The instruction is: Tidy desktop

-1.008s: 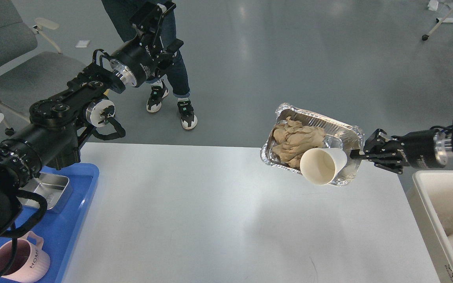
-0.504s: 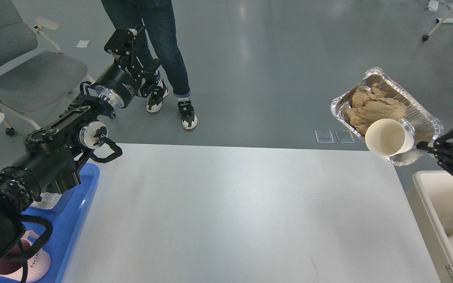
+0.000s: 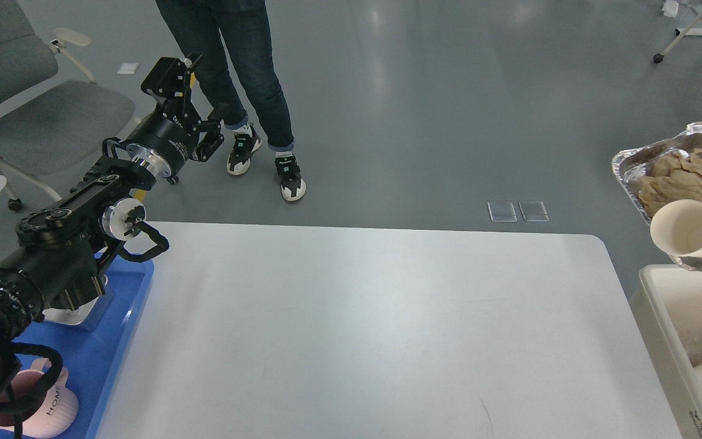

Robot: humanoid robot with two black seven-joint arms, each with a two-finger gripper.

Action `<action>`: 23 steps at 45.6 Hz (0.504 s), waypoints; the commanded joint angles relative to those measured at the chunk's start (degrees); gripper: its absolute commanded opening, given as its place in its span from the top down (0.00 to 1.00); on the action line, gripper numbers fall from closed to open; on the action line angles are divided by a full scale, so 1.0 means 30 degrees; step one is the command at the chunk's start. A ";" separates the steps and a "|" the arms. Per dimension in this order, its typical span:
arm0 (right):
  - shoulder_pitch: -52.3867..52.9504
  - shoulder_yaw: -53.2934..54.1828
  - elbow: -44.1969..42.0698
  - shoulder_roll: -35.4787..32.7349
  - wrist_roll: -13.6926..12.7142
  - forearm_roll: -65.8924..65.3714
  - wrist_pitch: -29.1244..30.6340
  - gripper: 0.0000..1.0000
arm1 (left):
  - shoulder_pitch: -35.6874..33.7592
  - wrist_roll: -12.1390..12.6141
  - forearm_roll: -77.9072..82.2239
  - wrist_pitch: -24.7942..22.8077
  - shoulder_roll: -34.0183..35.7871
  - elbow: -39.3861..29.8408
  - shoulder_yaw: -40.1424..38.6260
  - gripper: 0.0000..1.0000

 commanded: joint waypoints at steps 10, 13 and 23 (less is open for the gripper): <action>-0.3814 -0.0008 -0.0320 -0.0110 0.0040 0.3947 -0.2198 1.00 | 0.0009 0.0613 0.0061 -0.0101 0.0903 0.0001 0.0131 0.02; -0.4253 -0.0008 -0.0583 -0.0081 0.0041 0.4504 -0.2638 1.00 | 0.0009 0.0701 0.0090 -0.0101 0.1050 0.0001 0.0131 0.02; -0.5572 -0.0037 -0.1492 0.0212 0.0040 0.4886 -0.4161 1.00 | 0.0009 0.0702 0.0178 -0.0101 0.1226 0.0001 0.0131 0.02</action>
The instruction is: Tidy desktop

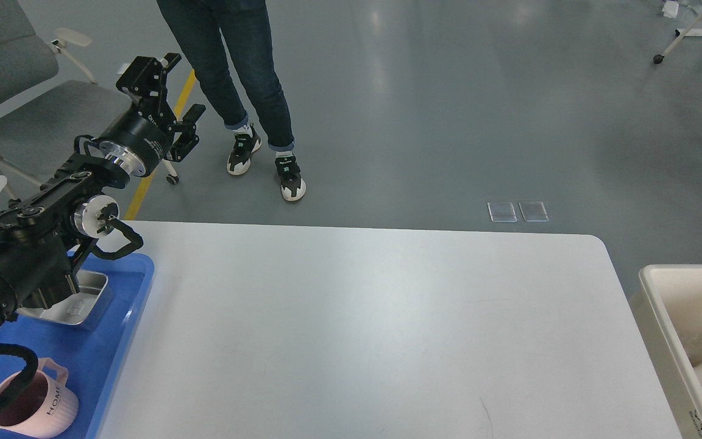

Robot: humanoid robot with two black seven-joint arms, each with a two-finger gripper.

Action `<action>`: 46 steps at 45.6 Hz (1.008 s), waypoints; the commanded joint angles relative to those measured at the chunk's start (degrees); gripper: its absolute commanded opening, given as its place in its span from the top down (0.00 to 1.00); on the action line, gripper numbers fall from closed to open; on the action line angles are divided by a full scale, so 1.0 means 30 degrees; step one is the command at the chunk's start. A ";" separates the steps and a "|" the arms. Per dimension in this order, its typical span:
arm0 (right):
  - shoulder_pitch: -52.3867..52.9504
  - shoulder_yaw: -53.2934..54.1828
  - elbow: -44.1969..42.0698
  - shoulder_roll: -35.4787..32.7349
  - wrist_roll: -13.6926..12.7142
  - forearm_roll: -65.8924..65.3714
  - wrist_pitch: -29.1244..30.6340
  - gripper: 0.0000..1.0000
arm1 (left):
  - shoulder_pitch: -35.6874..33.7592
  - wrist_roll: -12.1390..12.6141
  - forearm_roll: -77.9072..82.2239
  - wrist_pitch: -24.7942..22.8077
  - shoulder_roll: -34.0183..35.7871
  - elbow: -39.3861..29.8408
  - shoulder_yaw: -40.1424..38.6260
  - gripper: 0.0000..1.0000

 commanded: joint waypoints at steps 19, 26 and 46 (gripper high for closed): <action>-0.3063 -0.0003 -0.2547 0.1237 -0.0017 0.1045 -0.0916 1.00 | -0.0001 0.0015 0.0064 -0.0001 0.0350 0.0001 0.0029 0.02; -0.3532 -0.0003 -0.3016 0.1501 -0.0017 0.1046 -0.0886 1.00 | -0.0001 0.0015 0.0064 0.0000 0.0350 0.0001 0.0030 0.02; -0.3445 0.0319 -0.5709 0.1941 -0.0047 0.0782 -0.0652 0.00 | 0.0028 0.0015 0.0093 -0.0030 0.0642 0.0001 0.0059 0.02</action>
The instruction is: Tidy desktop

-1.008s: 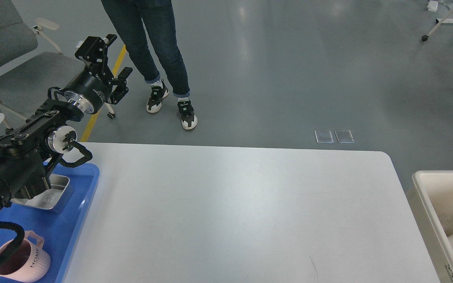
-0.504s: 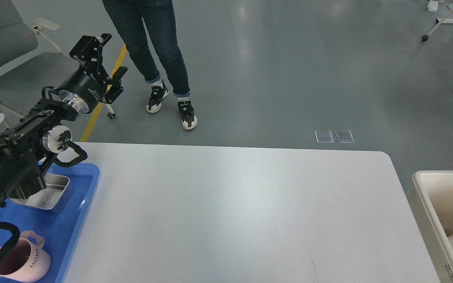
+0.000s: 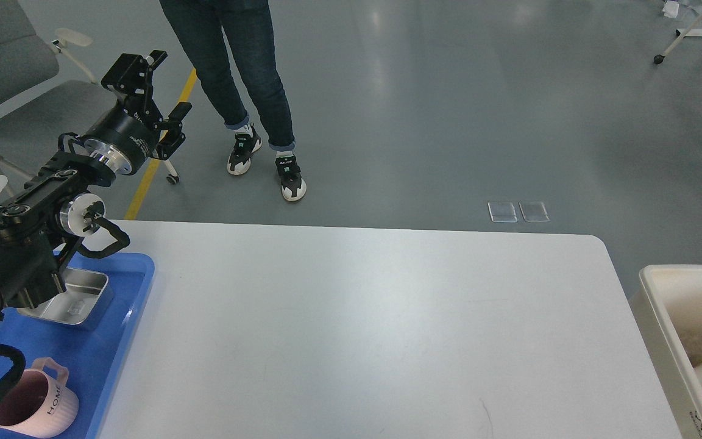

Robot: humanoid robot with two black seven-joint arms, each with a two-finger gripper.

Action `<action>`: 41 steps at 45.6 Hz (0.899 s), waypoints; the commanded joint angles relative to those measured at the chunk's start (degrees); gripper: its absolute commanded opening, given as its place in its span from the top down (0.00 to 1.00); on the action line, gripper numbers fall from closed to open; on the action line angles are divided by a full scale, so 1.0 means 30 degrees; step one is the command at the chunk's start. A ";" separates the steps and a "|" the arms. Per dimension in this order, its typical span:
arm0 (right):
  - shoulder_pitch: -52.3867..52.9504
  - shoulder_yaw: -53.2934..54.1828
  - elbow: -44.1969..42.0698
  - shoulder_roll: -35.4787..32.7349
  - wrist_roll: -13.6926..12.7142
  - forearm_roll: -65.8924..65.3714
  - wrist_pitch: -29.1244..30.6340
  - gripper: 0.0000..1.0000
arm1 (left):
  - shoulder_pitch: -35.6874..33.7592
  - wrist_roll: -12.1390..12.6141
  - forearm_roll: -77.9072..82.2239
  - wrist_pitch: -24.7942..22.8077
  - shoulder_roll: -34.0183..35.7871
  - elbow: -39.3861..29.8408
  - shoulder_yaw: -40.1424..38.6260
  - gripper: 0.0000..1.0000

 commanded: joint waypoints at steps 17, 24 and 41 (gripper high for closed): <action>0.1988 0.0088 -0.8570 0.2260 0.0052 -0.1269 0.0021 0.00 | -0.0045 -0.0001 0.0029 -0.0037 0.0295 0.0000 0.0146 0.02; 0.6436 0.0059 -0.9980 0.2759 -0.0006 -0.1328 0.0633 0.00 | -0.0045 -0.0030 0.0000 -0.0008 0.0471 0.0000 0.0146 0.02; 1.3272 0.3306 -0.9863 0.8937 -0.0066 -0.1152 0.5909 0.00 | -0.0075 -0.0030 -0.0146 0.0138 0.0354 0.0000 0.0029 0.02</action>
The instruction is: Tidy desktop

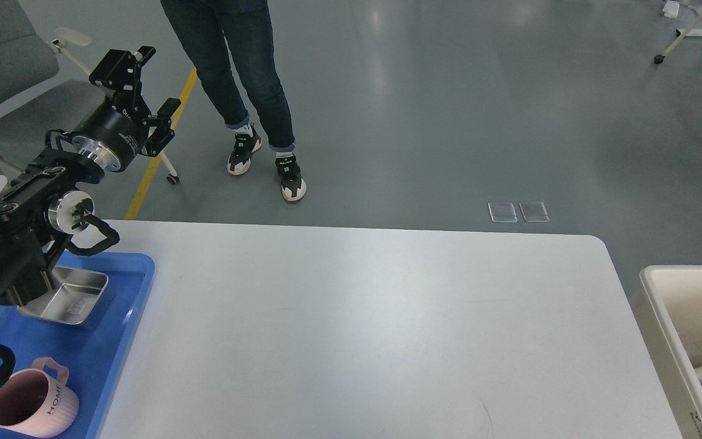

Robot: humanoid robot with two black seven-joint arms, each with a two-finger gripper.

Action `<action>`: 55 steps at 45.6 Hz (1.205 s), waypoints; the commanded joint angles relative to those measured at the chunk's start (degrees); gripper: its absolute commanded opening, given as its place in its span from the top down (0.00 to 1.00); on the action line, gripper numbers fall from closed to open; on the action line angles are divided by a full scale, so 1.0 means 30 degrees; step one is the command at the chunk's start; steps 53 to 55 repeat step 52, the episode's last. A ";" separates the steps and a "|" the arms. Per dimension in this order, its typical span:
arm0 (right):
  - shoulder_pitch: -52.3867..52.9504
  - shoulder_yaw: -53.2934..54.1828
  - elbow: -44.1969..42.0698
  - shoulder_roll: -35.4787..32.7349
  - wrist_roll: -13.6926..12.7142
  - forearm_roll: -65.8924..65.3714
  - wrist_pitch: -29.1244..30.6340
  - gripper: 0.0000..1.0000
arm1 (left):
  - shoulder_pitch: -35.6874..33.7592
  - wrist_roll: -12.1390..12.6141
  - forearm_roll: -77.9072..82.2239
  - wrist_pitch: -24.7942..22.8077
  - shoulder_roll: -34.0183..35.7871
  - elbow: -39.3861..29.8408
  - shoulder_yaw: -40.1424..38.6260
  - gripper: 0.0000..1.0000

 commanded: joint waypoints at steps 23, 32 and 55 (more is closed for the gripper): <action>-0.0666 0.5695 -0.0253 1.1226 0.0231 0.0094 0.0671 0.00 | 0.3652 0.0002 -0.1262 -0.0049 -0.0279 -0.0004 -0.2884 0.02; -0.0900 0.8187 -0.0224 1.3102 0.0260 0.0094 0.0319 0.00 | 0.5234 0.0002 -0.1292 -0.1366 -0.0279 -0.0004 -0.4436 0.02; -0.1574 0.8276 -0.0166 1.3924 0.0290 0.0094 0.0320 0.00 | 0.6437 0.0440 -0.1233 -0.2715 -0.0220 -0.0004 -0.5112 0.02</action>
